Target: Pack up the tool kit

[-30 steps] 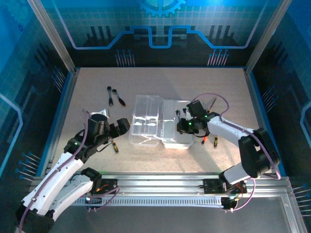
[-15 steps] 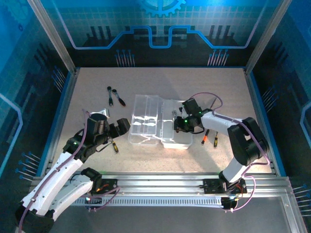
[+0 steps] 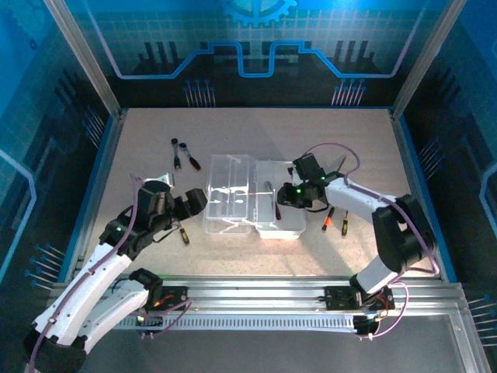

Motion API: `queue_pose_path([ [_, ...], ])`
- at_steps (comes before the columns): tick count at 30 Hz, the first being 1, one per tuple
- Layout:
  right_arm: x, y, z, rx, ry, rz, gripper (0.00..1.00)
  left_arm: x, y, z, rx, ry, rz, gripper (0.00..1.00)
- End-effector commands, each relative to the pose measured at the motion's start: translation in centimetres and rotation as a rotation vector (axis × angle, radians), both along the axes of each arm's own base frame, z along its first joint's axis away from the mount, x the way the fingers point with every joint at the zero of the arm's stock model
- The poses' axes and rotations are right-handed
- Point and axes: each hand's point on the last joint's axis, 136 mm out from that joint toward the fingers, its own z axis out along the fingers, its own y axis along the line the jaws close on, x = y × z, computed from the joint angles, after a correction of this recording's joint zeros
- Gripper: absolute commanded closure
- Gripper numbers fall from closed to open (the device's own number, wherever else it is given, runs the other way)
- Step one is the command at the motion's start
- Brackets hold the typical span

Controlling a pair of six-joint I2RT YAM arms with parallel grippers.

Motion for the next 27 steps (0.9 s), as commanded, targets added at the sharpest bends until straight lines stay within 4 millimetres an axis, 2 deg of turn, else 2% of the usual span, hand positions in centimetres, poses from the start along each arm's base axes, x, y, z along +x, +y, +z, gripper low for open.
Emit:
queue_pose_path([
  [1, 1.0, -1.0, 2.0, -0.042, -0.069, -0.063, 0.89, 0.1, -0.1, 1.0, -0.035, -0.007, 0.015, 0.09],
  [4, 1.5, -1.7, 2.4, -0.072, -0.093, -0.094, 0.98, 0.4, -0.2, 1.0, -0.040, -0.009, 0.015, 0.14],
  [8, 2.1, -3.2, 3.7, -0.142, -0.163, -0.116, 0.97, 1.2, 0.8, 1.1, 0.032, -0.016, 0.054, 0.18],
  [10, 2.6, -3.9, 5.2, -0.164, -0.222, -0.114, 0.88, 2.0, 1.4, 1.5, 0.088, -0.011, 0.064, 0.17],
  [13, 3.3, -4.1, 8.5, -0.164, -0.343, -0.092, 0.70, 3.9, 2.8, 2.2, 0.150, 0.017, 0.110, 0.09],
  [15, 3.8, -3.9, 10.6, -0.147, -0.428, -0.066, 0.60, 5.8, 4.7, 2.2, 0.137, 0.068, 0.203, 0.05],
  [18, 3.8, -3.0, 11.8, -0.092, -0.511, -0.024, 0.40, 9.1, 6.8, 1.5, 0.117, 0.133, 0.269, 0.06],
  [20, 3.5, -2.2, 11.7, -0.050, -0.552, 0.024, 0.39, 11.5, 7.6, 1.1, 0.155, 0.158, 0.260, 0.08],
  [22, 2.5, -1.8, 10.5, -0.008, -0.565, 0.062, 0.41, 13.9, 8.4, 0.3, 0.167, 0.198, 0.258, 0.13],
  [25, 1.5, -1.7, 9.4, 0.055, -0.586, 0.080, 0.51, 18.1, 9.1, -1.6, 0.110, 0.275, 0.224, 0.29],
  [27, 1.0, -1.8, 8.7, 0.092, -0.587, 0.059, 0.60, 20.7, 10.0, -3.8, 0.111, 0.366, 0.206, 0.39],
])
